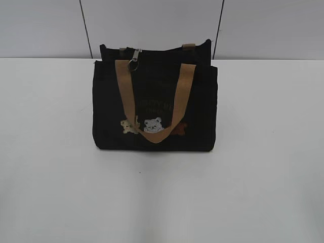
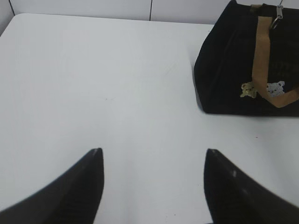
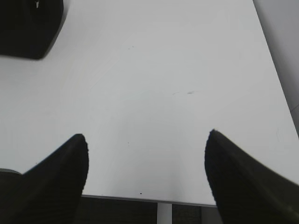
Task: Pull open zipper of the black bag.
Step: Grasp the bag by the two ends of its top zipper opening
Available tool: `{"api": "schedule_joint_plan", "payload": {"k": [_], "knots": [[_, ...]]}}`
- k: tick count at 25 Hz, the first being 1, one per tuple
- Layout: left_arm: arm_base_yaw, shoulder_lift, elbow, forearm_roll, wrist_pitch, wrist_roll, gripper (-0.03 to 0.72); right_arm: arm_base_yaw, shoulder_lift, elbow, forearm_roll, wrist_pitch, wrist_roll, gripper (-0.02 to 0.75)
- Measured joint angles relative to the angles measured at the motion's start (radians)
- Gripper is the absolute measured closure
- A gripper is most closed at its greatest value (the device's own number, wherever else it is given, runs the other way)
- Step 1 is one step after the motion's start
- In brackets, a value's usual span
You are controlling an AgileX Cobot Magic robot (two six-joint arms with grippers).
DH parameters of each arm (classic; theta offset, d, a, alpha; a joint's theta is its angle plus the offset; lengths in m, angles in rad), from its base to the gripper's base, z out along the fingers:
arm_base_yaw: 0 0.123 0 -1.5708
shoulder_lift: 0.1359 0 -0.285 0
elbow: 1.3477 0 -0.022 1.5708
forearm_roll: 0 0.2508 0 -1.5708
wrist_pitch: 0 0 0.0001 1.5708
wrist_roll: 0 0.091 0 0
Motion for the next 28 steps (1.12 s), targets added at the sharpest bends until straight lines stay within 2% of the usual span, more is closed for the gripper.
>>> {"api": "schedule_joint_plan", "payload": {"k": [12, 17, 20, 25, 28], "knots": [[0.0, 0.0, 0.0, 0.0, 0.0, 0.0, 0.186, 0.0, 0.0, 0.0, 0.0, 0.0, 0.0, 0.15], [0.0, 0.014, -0.006, -0.034, -0.016, 0.0, 0.223, 0.0, 0.0, 0.0, 0.0, 0.0, 0.0, 0.15], [-0.001, 0.104, -0.06, -0.059, -0.022, 0.0, 0.243, 0.0, 0.0, 0.0, 0.0, 0.0, 0.0, 0.15], [-0.001, 0.315, -0.185, -0.139, -0.084, 0.124, 0.249, 0.0, 0.0, 0.0, 0.0, 0.0, 0.0, 0.15], [-0.001, 0.425, -0.19, -0.217, -0.161, 0.253, 0.249, 0.0, 0.0, 0.0, 0.0, 0.0, 0.0, 0.15]]}}
